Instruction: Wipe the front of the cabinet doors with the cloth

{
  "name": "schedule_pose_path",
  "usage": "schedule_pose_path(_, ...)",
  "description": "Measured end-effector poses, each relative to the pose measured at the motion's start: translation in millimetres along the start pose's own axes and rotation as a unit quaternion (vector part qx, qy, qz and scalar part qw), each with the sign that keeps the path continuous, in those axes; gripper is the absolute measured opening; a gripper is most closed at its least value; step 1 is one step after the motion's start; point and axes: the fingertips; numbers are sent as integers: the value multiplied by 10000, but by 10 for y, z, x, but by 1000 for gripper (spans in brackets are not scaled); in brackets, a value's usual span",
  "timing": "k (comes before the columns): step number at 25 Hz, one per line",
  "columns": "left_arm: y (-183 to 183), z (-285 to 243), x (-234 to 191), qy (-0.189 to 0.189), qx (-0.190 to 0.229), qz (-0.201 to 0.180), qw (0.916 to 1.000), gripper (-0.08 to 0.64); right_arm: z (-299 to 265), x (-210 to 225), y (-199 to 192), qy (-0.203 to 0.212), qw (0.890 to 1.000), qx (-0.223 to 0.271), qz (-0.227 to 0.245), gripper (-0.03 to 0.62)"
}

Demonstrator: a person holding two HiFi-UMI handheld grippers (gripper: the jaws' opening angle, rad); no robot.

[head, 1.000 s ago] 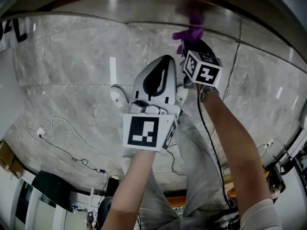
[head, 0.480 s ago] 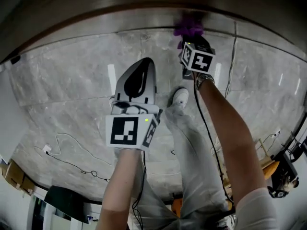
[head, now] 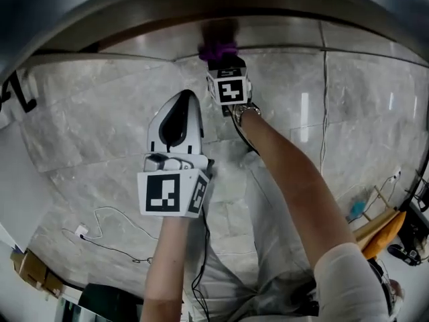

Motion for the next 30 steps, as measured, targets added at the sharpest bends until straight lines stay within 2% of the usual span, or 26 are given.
schedule_pose_path(5, 66, 473, -294, 269, 99, -16, 9996, 17, -53, -618, 109, 228, 9996, 84, 147, 135)
schedule_pose_path(11, 112, 1112, -791, 1136, 340, 237, 9927, 17, 108, -1389, 317, 881, 9939, 388, 531, 135)
schedule_pose_path(16, 174, 1607, -792, 1566, 318, 522, 9858, 17, 654, -1548, 713, 1058, 9916, 648, 356, 135)
schedule_pose_path(21, 500, 1720, -348, 1498, 369, 632, 9860, 17, 1380, -1433, 1203, 1189, 9905, 582, 367, 135)
schedule_pose_path(25, 1084, 1744, 32, 1349, 638, 607, 9869, 17, 2050, -1474, 1610, 1323, 9889, 637, 239, 135)
schedule_pose_path(30, 1817, 1746, 349, 1163, 1001, 317, 9876, 17, 2879, -1509, 2274, 1505, 9819, 1144, -136, 135)
Point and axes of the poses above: the fingertips, and each gripper's own axes: z backward along the fingers, x to its right, y out of its top, and after that the axes turned 10 degrees about -y, right-handed
